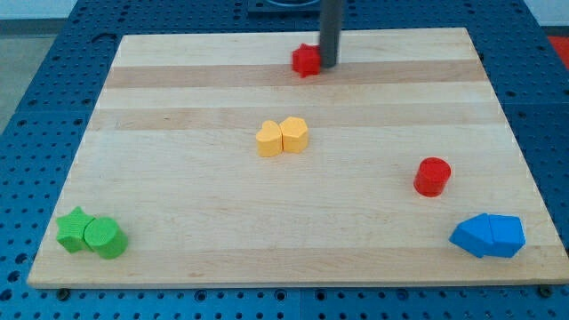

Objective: Push the red star to the top left

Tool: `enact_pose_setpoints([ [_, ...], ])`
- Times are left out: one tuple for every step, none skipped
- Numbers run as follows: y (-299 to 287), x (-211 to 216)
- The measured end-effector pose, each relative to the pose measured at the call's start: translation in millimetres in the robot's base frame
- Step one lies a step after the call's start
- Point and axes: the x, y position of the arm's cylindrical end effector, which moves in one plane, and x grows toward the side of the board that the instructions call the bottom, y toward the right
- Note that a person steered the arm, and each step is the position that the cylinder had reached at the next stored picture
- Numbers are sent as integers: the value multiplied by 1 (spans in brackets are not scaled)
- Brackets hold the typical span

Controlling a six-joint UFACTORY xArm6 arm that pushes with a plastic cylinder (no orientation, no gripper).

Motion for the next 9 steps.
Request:
enact_pose_setpoints([
  [-63,0],
  [-111,-1],
  [-119,7],
  [-117,35],
  [-131,37],
  [-159,15],
  [-186,9],
  [-209,9],
  [-225,9],
])
